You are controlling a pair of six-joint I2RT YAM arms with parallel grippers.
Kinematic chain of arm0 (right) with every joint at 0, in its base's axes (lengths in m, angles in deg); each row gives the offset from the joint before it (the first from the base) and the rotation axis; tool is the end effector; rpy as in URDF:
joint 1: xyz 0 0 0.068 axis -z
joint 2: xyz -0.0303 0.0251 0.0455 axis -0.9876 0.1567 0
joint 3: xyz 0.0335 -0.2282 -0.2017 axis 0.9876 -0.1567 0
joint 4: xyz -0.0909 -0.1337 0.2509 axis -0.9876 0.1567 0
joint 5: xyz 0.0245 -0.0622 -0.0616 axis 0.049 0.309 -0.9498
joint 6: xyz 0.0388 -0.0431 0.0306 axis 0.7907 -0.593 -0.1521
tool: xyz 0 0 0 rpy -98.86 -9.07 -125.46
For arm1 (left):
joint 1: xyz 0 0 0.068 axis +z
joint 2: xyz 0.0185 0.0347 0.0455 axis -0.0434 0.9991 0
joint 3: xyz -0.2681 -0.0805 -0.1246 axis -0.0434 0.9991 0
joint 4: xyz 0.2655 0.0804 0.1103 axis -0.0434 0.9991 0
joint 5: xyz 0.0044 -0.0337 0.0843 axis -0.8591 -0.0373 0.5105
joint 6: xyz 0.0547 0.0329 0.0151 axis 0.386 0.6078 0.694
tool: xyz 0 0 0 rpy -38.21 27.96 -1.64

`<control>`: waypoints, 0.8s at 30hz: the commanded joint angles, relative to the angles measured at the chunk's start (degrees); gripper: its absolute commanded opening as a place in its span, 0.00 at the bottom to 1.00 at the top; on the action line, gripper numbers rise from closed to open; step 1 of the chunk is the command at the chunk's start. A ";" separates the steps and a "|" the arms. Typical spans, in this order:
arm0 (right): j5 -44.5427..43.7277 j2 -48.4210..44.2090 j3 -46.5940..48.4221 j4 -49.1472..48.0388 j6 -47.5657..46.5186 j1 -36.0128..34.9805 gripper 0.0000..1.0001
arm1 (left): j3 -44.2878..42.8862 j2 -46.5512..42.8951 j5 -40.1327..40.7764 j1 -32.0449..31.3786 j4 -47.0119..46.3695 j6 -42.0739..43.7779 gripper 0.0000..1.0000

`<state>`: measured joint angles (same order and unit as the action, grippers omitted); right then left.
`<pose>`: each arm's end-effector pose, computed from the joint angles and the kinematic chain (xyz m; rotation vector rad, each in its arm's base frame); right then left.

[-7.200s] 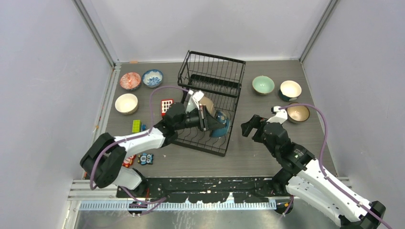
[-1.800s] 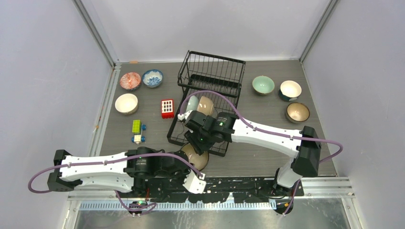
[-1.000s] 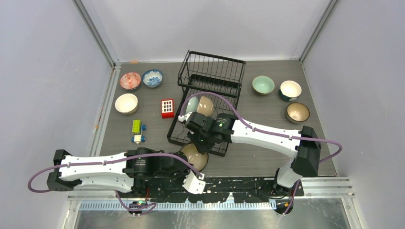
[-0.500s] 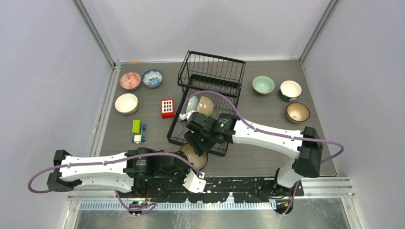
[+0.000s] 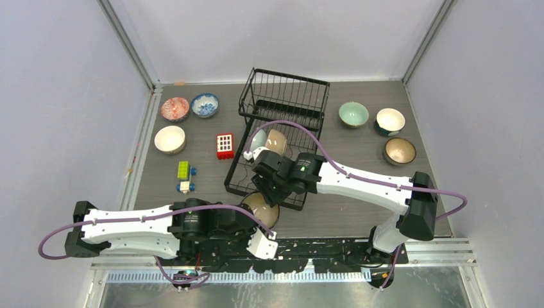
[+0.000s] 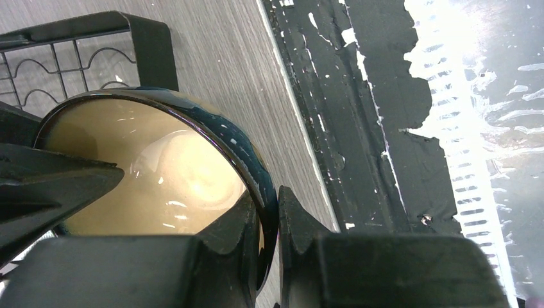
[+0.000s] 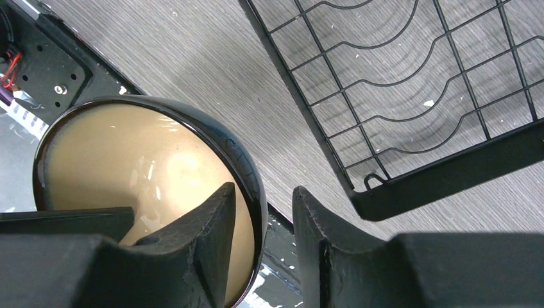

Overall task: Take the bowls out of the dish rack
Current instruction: Place the bowl at the center of the board.

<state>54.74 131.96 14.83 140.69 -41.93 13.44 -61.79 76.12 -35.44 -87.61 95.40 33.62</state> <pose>0.1468 0.3404 0.3198 -0.9768 2.4777 0.4123 0.0179 -0.2008 0.2906 2.0924 1.3600 -0.4073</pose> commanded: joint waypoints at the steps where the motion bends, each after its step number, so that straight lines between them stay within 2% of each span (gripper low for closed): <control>1: -0.51 -1.62 -0.46 -1.04 0.45 -0.39 0.42 | -2.47 -1.12 0.54 -0.04 -4.85 0.69 0.00; 8: -0.32 -1.31 -0.56 -1.09 0.67 -0.35 0.25 | -2.72 -1.49 1.11 -0.10 -4.97 0.46 0.00; 13: -0.44 -1.47 -0.58 -1.19 1.02 -0.36 0.06 | -2.42 -2.10 1.85 -0.04 -5.68 -0.14 0.00; 14: -0.49 -1.45 -0.52 -1.27 1.17 -0.37 0.02 | -2.32 -2.19 2.20 -0.04 -5.96 -0.44 0.04; 15: -0.63 -1.50 -0.56 -1.28 1.26 -0.32 0.01 | -2.31 -2.35 2.54 -0.04 -6.18 -0.81 0.10; 18: -1.06 -1.70 -0.45 -1.39 1.55 -0.36 0.01 | -2.37 -2.85 3.44 -0.05 -6.88 -1.55 0.39; 21: -1.40 -1.73 -0.16 -1.56 1.88 -0.32 0.01 | -2.55 -3.77 4.11 -0.04 -7.67 -2.00 0.61; 23: -1.68 -1.84 -0.11 -2.11 2.26 -0.39 0.01 | -2.65 -4.67 4.53 -0.06 -8.18 -2.14 0.97; 24: -1.80 -1.84 -0.11 -2.34 2.54 -0.34 0.01 | -2.73 -5.06 4.67 -0.05 -8.40 -2.20 0.99</control>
<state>53.58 131.99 13.43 141.65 -41.56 13.22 -62.07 73.11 -32.38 -87.61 91.16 32.22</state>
